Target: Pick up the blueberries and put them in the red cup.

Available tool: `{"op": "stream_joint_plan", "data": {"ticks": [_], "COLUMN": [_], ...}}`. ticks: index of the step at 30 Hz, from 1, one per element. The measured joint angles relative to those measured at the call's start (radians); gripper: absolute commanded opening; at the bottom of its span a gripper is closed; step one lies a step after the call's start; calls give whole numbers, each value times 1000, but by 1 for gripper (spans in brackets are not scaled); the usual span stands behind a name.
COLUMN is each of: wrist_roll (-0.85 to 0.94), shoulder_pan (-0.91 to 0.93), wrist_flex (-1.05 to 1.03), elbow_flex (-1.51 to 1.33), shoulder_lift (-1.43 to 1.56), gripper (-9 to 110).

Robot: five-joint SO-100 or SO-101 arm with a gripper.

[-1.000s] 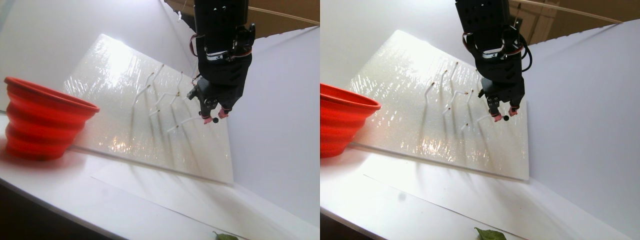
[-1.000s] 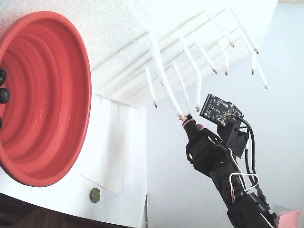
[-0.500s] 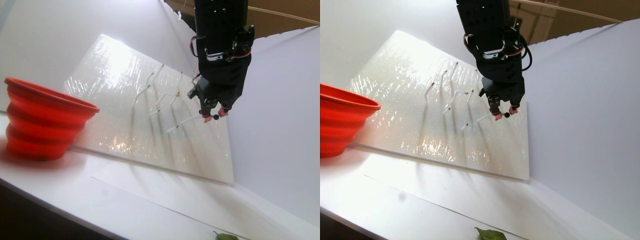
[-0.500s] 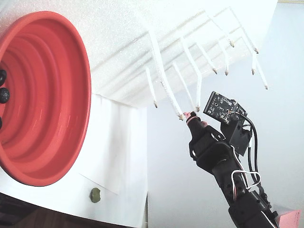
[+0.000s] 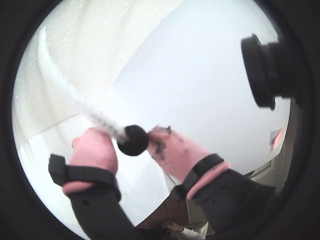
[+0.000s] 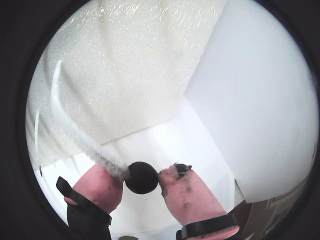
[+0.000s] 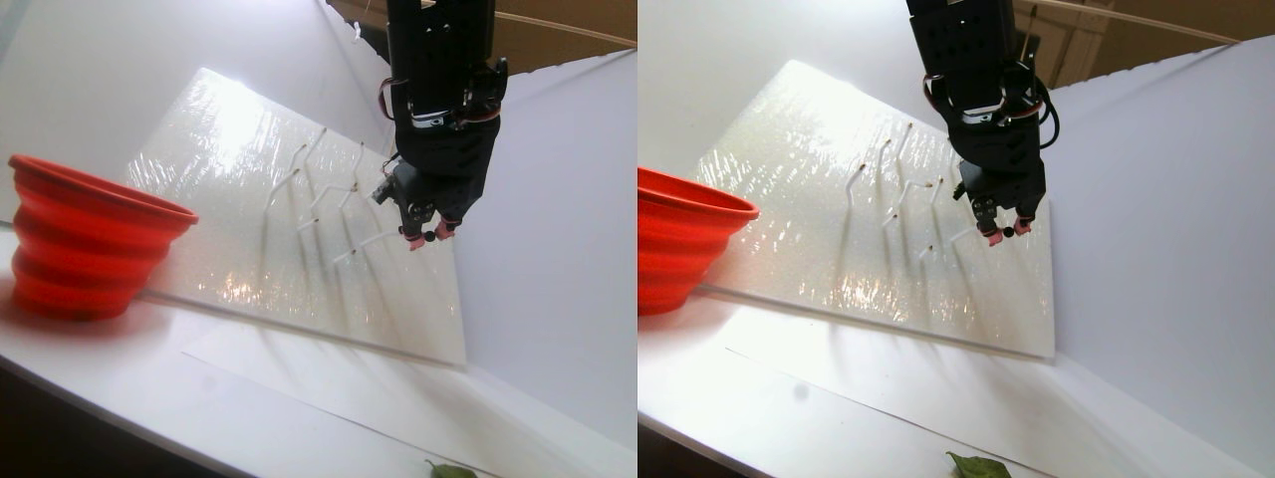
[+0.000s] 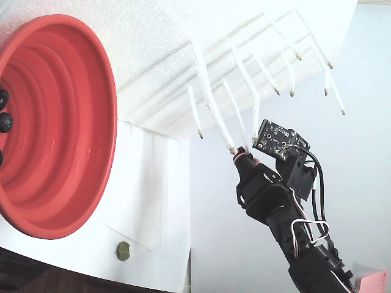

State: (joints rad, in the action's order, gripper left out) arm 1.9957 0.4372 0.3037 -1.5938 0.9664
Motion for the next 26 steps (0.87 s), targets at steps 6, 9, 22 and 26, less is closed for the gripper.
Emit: {"op": "stream_joint_plan", "data": {"ticks": [6,9,22,26], "wrist_roll": [9,9,9,9], "shoulder_pan": [0,0,0,0], "wrist_flex": [0,0,0,0], "elbow_flex": [0,0,0,-28], "shoulder_lift": [0,0,0,8], "gripper": [12,12,11,11]}}
